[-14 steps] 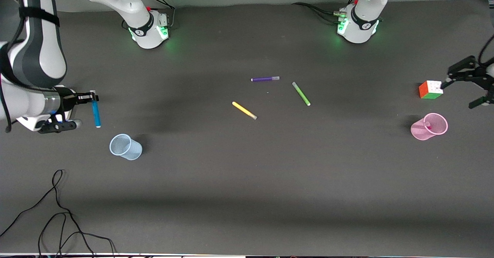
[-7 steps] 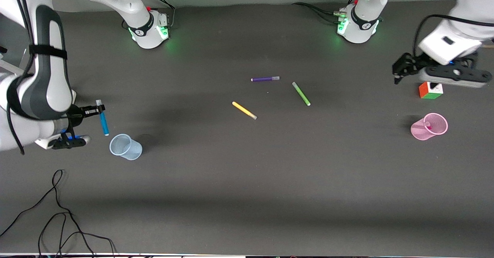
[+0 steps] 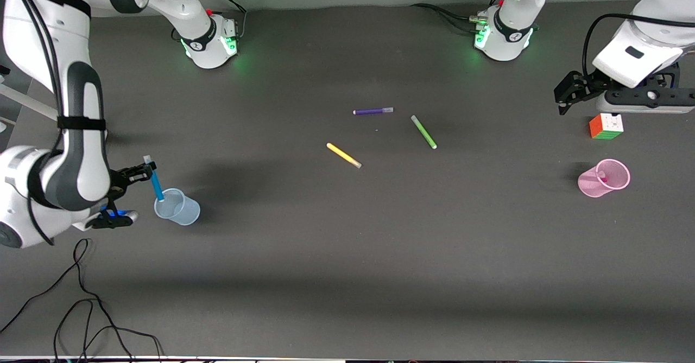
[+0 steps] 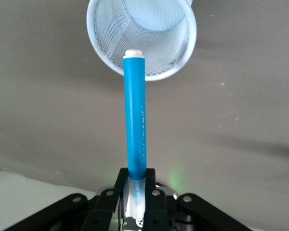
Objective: Place pink and blue markers in matching cups
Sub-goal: 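Move the blue marker over the clear cup while the left gripper withdraws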
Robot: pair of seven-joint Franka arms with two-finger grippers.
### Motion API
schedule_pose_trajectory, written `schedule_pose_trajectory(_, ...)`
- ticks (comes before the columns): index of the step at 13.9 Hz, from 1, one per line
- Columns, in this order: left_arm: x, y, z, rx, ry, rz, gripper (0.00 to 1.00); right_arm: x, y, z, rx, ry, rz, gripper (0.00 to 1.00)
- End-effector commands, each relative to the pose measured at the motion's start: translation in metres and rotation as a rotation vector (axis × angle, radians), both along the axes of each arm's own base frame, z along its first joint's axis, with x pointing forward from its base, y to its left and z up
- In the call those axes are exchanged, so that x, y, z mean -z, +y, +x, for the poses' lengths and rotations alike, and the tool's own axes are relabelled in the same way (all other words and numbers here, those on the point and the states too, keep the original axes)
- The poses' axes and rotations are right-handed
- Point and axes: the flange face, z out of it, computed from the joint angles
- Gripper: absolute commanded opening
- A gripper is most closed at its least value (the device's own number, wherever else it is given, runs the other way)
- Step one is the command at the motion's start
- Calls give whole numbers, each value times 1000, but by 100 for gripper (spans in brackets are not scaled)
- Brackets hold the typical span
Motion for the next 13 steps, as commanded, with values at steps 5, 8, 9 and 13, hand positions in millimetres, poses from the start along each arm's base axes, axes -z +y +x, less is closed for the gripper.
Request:
schedule_pose_trajectory(5, -12, 14, -3, 1, 9, -1, 99, 26, 5, 19, -11, 20, 33, 0)
schedule_pose_trajectory(8, -8, 18, 1, 10, 19, 6, 99, 34, 6, 27, -16, 14, 28, 0)
schedule_pose_trajectory(9, -9, 19, 3, 11, 18, 0, 99, 36, 4, 29, -13, 12, 28, 0)
schedule_pose_trajectory(13, -43, 21, 13, -22, 38, -4, 99, 44, 3, 33, -17, 13, 35, 0)
